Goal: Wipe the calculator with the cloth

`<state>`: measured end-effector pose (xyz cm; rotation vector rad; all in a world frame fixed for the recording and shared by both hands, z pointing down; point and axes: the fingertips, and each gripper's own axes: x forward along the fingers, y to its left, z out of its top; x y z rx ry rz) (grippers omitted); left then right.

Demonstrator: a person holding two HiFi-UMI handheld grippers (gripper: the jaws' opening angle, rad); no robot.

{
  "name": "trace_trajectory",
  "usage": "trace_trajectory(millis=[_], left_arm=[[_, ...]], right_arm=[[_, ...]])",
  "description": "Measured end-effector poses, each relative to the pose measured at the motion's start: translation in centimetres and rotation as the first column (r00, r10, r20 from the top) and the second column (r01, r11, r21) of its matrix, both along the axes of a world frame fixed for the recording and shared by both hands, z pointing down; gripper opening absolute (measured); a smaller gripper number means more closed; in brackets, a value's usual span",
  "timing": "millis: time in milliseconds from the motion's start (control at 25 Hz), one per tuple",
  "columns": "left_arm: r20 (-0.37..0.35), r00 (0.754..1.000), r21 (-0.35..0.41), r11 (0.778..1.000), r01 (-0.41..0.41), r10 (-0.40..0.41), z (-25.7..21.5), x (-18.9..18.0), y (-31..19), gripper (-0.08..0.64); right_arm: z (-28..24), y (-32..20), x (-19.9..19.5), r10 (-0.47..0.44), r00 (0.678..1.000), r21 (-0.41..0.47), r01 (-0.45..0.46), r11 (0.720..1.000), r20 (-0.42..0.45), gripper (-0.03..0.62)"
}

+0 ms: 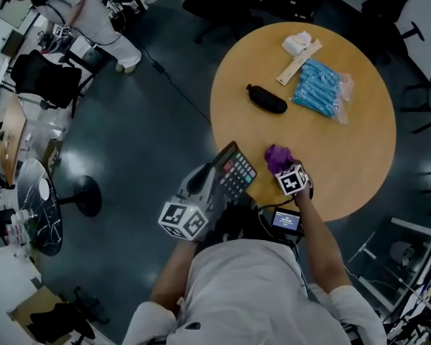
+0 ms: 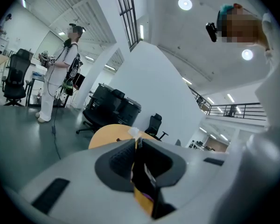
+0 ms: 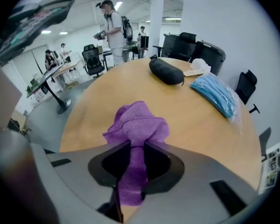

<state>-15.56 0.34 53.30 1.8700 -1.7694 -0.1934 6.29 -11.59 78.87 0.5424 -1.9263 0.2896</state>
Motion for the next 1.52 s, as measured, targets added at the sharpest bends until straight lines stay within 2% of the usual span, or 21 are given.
trace_trajectory(millis=[120,200,280,360,440,600,720,840,1160,1360,1520], left_arm=[[0.009,1.0,0.014,0.999,-0.029,0.028,-1.1,-0.1,-0.3,0.052],[-0.002,0.999,0.021,0.998,-0.055,0.055,-1.7,-0.1,-0.6,0.052],[-0.024,0.995,0.026,0.995,-0.093,0.094,-2.3,0.3,-0.8,0.052],[-0.047,0.989,0.028,0.99,-0.141,0.142,-3.0,0.8,-1.0,0.052],[-0.071,0.979,0.033,0.982,-0.188,0.19,-4.0,1.3,-1.3,0.052],[-0.11,0.958,0.048,0.964,-0.26,0.264,-5.8,2.0,-2.4,0.052],[-0.112,0.946,0.067,0.953,-0.297,0.303,-7.3,2.3,-2.9,0.052],[-0.112,0.936,0.102,0.941,-0.323,0.333,-8.8,2.6,-3.5,0.052],[-0.08,0.921,0.12,0.921,-0.371,0.381,-9.7,3.8,-4.3,0.052],[-0.07,0.918,0.13,0.916,-0.379,0.39,-9.8,3.9,-4.9,0.052],[-0.07,0.919,0.138,0.916,-0.376,0.388,-9.8,3.6,-5.0,0.052]], right_arm=[[-3.7,-0.4,0.7,0.106,0.984,0.002,-0.107,0.994,0.142,0.081],[-7.4,-1.2,1.1,0.173,0.949,0.015,-0.183,0.983,0.262,0.08],[-11.7,-2.0,1.2,0.203,0.9,0.031,-0.233,0.972,0.385,0.08],[-16.4,-2.5,0.5,0.179,0.853,0.062,-0.239,0.969,0.49,0.08],[-21.2,-2.7,-1.1,0.107,0.819,0.122,-0.211,0.97,0.564,0.08],[-29.1,-2.1,-4.9,-0.068,0.769,0.25,-0.122,0.961,0.636,0.08],[-32.6,-0.6,-7.4,-0.191,0.754,0.339,-0.045,0.94,0.629,0.08],[-33.7,0.9,-9.4,-0.295,0.765,0.414,0.04,0.909,0.573,0.08],[-33.9,3.7,-11.7,-0.453,0.78,0.513,0.201,0.835,0.432,0.08],[-34.1,5.4,-12.6,-0.551,0.746,0.542,0.306,0.783,0.375,0.08],[-34.0,6.2,-12.8,-0.598,0.715,0.548,0.356,0.757,0.362,0.08]])
